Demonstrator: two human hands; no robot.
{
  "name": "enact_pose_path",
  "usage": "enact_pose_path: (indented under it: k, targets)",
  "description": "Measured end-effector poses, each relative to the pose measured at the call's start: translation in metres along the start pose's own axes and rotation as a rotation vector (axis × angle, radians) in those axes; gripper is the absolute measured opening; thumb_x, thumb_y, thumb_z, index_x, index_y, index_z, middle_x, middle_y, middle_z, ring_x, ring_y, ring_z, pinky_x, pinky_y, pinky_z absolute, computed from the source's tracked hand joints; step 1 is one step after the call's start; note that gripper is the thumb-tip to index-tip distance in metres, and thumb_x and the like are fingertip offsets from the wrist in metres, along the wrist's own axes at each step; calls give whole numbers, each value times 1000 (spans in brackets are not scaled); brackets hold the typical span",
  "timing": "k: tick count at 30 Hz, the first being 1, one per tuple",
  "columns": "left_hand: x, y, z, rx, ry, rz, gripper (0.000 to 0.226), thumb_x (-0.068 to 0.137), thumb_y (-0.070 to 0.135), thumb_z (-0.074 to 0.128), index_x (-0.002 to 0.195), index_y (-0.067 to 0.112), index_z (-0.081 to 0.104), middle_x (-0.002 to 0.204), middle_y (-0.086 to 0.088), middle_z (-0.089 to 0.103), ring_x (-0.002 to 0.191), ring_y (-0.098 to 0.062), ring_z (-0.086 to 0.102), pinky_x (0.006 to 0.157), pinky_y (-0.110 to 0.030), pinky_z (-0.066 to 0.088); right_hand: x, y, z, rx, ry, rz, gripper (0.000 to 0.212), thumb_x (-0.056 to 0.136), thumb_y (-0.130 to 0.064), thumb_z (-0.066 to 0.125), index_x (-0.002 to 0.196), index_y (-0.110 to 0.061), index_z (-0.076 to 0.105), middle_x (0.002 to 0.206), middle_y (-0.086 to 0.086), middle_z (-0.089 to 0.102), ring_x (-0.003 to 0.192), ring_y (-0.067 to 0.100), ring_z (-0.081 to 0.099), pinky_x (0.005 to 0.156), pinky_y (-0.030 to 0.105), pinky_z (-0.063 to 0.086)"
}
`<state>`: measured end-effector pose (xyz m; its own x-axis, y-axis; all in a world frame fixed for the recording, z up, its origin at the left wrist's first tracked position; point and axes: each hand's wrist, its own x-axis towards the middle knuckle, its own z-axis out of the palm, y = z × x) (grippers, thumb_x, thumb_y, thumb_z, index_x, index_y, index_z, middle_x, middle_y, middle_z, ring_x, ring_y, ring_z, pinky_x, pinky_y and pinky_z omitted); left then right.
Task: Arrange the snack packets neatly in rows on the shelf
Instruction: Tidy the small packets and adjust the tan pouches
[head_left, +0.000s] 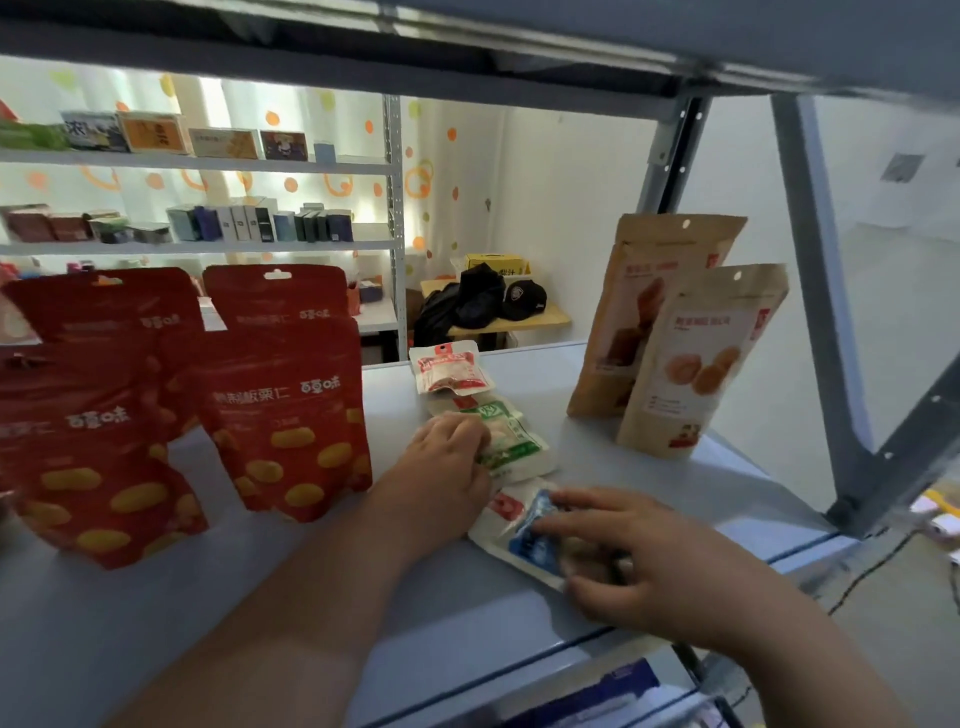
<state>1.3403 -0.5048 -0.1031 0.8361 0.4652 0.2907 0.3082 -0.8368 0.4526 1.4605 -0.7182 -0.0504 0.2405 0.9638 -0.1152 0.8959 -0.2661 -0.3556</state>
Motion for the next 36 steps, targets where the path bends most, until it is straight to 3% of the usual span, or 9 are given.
enact_pose_path:
  k: [5,10,13,16,21,32,36]
  targets:
    - [1,0,-2,-23,-31,-14,26,92,27,43,118,30,47,139,8,39,127,-13,37,100,-26,35,-5,-1,22,-83,174,78,69,75,-77,31,142,-61,27,151,-25,32,132,7,28,106,31,36]
    - [-1,0,-2,-13,-99,-39,44,91,44,33,135,43,39,149,14,27,138,-12,24,109,-30,30,-8,-14,40,-79,266,112,82,73,-79,26,149,-48,23,150,-14,32,128,13,25,105,34,35]
    - [0,1,-2,18,-119,-57,47,88,52,30,134,49,37,150,14,24,140,-13,22,111,-33,28,-6,-17,46,-100,314,124,81,76,-75,25,150,-43,28,150,-8,36,129,16,26,109,36,30]
    - [-1,4,-2,40,-93,-25,48,87,51,33,134,44,42,151,9,27,141,-15,22,114,-35,25,-3,-21,53,-125,354,115,79,78,-70,26,150,-39,33,152,-2,38,137,20,25,114,38,25]
    - [-3,6,-4,60,-67,-6,42,94,40,40,135,35,44,152,6,31,142,-18,22,116,-40,26,-3,-26,61,-125,340,127,79,80,-68,23,153,-38,26,159,3,28,145,22,24,117,39,25]
    - [-7,9,-7,70,-39,52,43,91,38,42,132,25,47,147,-1,39,139,-22,28,114,-44,26,6,-49,59,-164,280,216,72,86,-67,29,153,-40,22,159,0,29,143,19,28,115,41,25]
    - [-8,8,-9,85,-26,86,38,96,35,40,128,16,51,145,-3,41,137,-21,27,115,-39,23,1,-49,52,76,325,218,74,81,-76,36,148,-47,26,155,-10,32,138,11,31,109,34,30]
